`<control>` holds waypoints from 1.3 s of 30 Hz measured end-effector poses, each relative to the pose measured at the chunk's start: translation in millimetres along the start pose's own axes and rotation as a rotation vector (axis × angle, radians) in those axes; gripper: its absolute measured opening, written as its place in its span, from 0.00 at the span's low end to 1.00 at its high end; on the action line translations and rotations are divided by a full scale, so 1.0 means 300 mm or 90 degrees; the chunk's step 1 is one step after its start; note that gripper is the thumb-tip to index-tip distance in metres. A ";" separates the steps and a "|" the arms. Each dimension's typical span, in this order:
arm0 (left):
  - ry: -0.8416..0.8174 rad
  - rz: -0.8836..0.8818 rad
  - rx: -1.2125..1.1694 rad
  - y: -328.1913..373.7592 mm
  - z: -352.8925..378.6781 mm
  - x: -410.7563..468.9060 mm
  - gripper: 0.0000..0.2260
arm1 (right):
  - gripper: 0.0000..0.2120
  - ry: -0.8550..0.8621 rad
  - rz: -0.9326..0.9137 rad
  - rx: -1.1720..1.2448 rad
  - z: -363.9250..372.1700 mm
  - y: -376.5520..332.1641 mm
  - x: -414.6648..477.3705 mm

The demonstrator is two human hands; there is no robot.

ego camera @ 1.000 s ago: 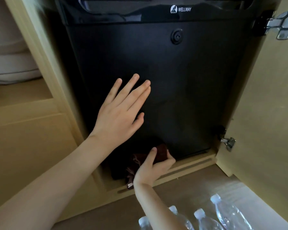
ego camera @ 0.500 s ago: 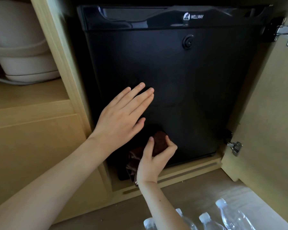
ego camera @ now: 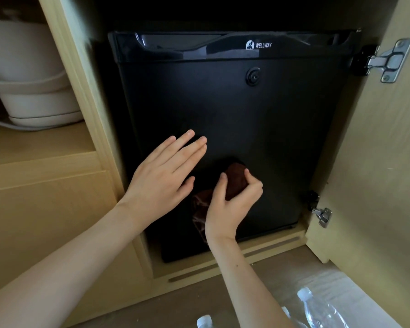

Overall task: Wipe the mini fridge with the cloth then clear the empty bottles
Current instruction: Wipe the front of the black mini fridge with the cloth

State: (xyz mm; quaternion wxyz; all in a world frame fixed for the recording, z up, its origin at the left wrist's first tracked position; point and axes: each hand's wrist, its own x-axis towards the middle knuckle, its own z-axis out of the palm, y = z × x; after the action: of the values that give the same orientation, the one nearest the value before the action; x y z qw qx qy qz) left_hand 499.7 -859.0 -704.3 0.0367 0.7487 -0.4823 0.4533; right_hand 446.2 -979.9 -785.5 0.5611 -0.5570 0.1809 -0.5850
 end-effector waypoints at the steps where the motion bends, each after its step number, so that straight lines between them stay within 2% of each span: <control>1: -0.002 -0.001 0.001 0.001 -0.001 -0.001 0.26 | 0.18 0.020 0.021 -0.016 -0.017 0.025 -0.006; 4: -0.008 0.006 0.004 0.001 -0.007 -0.003 0.27 | 0.19 0.089 0.159 -0.040 -0.084 0.114 -0.032; 6: -0.018 0.011 0.005 -0.001 -0.010 -0.003 0.28 | 0.18 0.092 0.224 -0.024 -0.115 0.134 -0.039; 11: -0.027 0.011 0.003 -0.002 -0.012 -0.003 0.28 | 0.16 0.039 0.063 -0.011 -0.074 0.027 0.028; 16: -0.037 0.014 0.015 -0.002 -0.007 -0.004 0.27 | 0.17 -0.017 -0.029 -0.041 -0.049 0.004 0.077; 18: -0.040 0.014 0.017 -0.001 -0.006 -0.004 0.27 | 0.18 0.027 0.031 -0.060 -0.078 0.070 0.067; 20: -0.045 0.012 0.015 0.000 -0.008 -0.006 0.27 | 0.19 0.099 0.156 -0.069 -0.126 0.141 0.047; 22: -0.048 0.010 0.012 0.004 -0.012 -0.005 0.28 | 0.18 0.127 0.250 -0.053 -0.175 0.198 0.029; 24: -0.048 0.009 0.011 0.009 -0.013 -0.004 0.28 | 0.18 0.120 0.268 -0.043 -0.211 0.225 0.014; 26: -0.042 0.001 0.004 0.017 -0.011 -0.003 0.28 | 0.17 0.113 0.231 -0.036 -0.227 0.221 0.009; 29: -0.033 -0.018 -0.006 0.032 0.000 -0.012 0.27 | 0.16 0.072 0.188 -0.023 -0.222 0.185 -0.006; 33: -0.035 -0.038 -0.018 0.071 0.023 -0.065 0.22 | 0.15 -0.043 0.180 -0.002 -0.233 0.130 -0.055; 36: -0.051 -0.115 -0.095 0.151 0.012 -0.141 0.18 | 0.15 -0.110 0.158 -0.035 -0.276 0.074 -0.115; 39: -0.114 -0.202 -0.190 0.255 -0.028 -0.220 0.17 | 0.16 -0.183 0.194 -0.081 -0.338 0.029 -0.184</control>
State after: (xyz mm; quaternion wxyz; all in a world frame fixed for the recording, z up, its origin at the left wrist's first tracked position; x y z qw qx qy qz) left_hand 428.3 -850.2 -775.7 0.1752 0.8385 -0.4217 0.2973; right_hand 349.6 -977.3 -849.4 0.6266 -0.6353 0.2178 -0.3953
